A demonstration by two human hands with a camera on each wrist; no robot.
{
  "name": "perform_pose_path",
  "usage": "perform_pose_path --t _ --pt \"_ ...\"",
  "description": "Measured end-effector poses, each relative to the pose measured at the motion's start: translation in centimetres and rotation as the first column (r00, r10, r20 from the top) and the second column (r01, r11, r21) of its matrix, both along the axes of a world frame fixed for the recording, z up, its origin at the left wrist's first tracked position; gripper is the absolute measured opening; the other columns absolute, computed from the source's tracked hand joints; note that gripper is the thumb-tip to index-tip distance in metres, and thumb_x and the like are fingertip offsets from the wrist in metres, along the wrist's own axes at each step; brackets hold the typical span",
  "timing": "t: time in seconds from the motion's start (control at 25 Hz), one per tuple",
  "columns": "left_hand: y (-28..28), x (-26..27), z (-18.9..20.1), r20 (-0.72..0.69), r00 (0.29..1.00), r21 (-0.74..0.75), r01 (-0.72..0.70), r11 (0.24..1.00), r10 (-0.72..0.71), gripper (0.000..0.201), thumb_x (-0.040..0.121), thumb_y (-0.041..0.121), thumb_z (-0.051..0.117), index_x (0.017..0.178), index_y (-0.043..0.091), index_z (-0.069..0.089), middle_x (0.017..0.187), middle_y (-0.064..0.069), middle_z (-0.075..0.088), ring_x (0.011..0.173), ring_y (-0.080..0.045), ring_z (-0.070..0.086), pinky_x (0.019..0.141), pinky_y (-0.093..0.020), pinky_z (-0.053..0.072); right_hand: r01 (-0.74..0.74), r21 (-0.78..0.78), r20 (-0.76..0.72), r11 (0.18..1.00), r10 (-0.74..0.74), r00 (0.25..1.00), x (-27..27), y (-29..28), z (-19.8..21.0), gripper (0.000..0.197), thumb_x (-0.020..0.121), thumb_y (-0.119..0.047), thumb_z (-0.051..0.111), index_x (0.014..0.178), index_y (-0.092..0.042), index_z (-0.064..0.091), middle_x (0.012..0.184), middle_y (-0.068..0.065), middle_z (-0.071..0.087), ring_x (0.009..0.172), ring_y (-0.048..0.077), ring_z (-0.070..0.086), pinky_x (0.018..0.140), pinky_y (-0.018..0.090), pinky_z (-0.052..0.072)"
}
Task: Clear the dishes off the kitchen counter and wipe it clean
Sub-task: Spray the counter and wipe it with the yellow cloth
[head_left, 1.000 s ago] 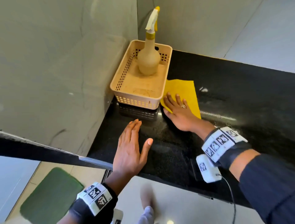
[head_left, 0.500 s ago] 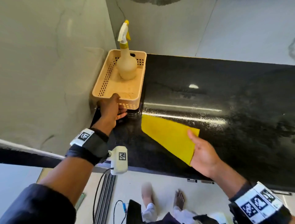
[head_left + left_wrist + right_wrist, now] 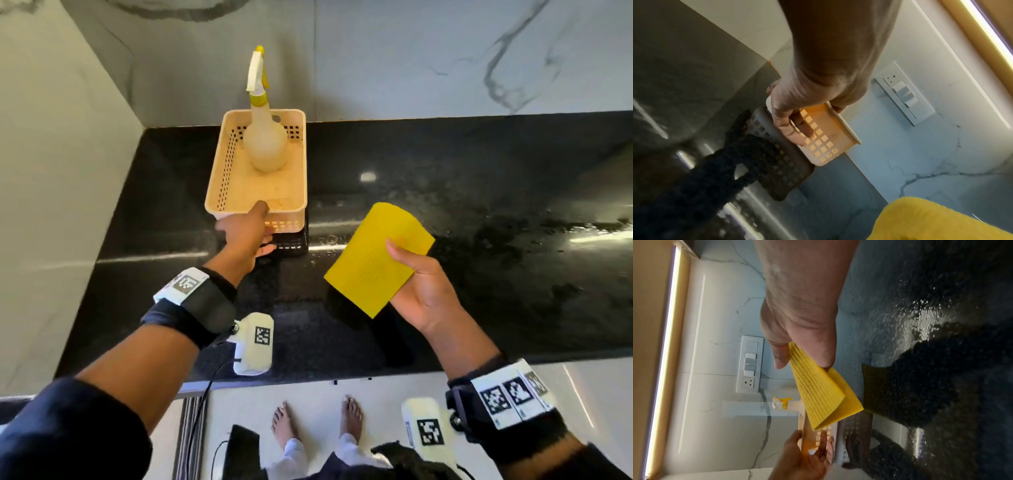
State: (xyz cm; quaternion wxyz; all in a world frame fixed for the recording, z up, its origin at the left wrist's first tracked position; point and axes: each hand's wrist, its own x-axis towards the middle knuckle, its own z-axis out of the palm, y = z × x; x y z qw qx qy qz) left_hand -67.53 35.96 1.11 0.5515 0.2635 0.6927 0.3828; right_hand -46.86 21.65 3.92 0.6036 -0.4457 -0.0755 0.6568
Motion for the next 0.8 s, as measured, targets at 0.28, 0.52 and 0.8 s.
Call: perform_pose_path --t 0.28,0.52,0.8 --pt "0.1 7.6 0.0 -0.014 0.986 -0.023 0.163 0.986 -0.163 0.067 0.088 0.041 0.067 0.129 0.011 0.022 0.126 -0.013 0.058 0.068 -0.01 0.06 0.048 -0.026 0.044 0.063 -0.063 -0.027 0.996 -0.065 0.998 -0.7 0.6 0.0 0.028 0.086 -0.023 0.059 0.11 -0.013 0.067 0.106 0.011 0.073 0.097 0.027 0.068 0.097 0.05 0.047" --pt "0.3 -4.5 -0.7 -0.456 0.818 0.069 0.425 0.902 -0.351 0.056 0.09 0.063 0.051 0.114 0.013 0.059 0.107 -0.006 0.067 0.096 -0.024 0.061 0.081 -0.037 0.051 -0.112 -0.01 0.078 0.994 0.113 0.991 -9.9 4.1 1.3 0.024 0.083 -0.018 0.062 0.107 -0.015 0.066 0.105 0.01 0.071 0.097 0.026 0.066 0.093 0.046 0.049" --pt "-0.1 -23.1 -6.5 -0.907 0.383 0.063 0.528 0.847 -0.172 0.076 0.083 0.061 0.034 0.129 0.005 0.054 0.124 -0.022 0.056 0.12 -0.043 0.049 0.1 -0.05 0.039 0.022 0.022 0.678 1.0 -0.031 0.734 -28.4 14.2 -1.8 0.008 0.1 -0.007 0.045 0.108 -0.008 0.042 0.104 0.014 0.053 0.099 0.033 0.056 0.071 0.024 0.037"
